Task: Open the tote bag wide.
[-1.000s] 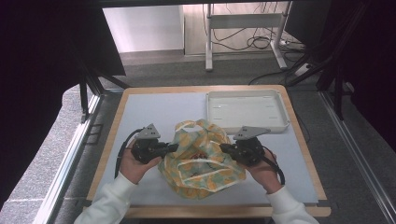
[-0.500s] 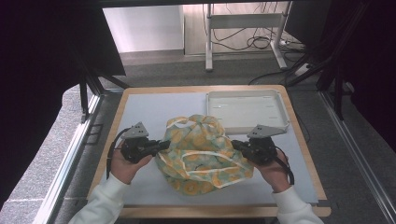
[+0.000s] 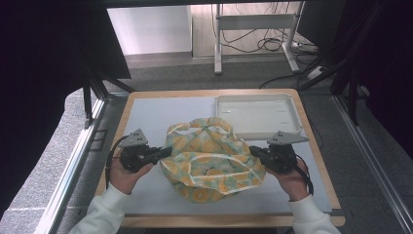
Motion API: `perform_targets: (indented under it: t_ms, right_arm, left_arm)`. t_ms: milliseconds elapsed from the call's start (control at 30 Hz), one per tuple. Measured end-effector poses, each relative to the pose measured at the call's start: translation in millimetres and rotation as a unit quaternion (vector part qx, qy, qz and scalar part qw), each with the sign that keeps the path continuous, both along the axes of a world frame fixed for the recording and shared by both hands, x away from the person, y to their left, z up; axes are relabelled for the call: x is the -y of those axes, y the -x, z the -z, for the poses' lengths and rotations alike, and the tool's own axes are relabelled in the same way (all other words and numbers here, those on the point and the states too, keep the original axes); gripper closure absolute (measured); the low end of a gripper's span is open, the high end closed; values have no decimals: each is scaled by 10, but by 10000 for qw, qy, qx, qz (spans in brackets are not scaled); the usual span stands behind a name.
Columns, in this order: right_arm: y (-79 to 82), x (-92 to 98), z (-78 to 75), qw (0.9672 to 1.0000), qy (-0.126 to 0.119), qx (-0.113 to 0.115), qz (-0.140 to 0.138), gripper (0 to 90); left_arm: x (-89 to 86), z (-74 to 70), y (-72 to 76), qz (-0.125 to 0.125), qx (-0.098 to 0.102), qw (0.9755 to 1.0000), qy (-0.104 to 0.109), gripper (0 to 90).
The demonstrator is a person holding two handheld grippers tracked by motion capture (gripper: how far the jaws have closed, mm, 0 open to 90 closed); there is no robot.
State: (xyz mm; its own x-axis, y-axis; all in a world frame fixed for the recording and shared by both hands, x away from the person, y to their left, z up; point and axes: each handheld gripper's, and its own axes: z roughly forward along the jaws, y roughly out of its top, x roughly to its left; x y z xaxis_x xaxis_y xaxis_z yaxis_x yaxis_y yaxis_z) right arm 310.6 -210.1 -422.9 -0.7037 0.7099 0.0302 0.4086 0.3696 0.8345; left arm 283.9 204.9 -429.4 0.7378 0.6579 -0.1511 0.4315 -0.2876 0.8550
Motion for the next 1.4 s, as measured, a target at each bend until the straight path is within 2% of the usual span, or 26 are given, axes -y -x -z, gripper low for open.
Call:
perform_targets:
  t_ms: [133,433,700,833,1067,1400]
  right_arm:
    - [12,28,0,9999,-97,-51,20,882]
    - [58,75,10,9999,-64,-66,91,882]
    - [129,107,37,9999,-39,-67,141,882]
    - [181,116,99,9998,0,-132,146,882]
    - [223,134,176,9995,109,-206,224,882]
    - [280,214,394,9983,144,-505,259,879]
  left_arm:
    - [-24,6,20,-13,15,10000,-6,867]
    - [-62,49,69,-21,2,10000,-2,867]
    - [-100,138,206,51,-41,10000,-7,866]
    - [-147,241,288,64,-148,9999,11,866]
    - [-120,272,298,110,-158,9998,0,865]
    - [-26,432,304,208,-335,9990,-195,862]
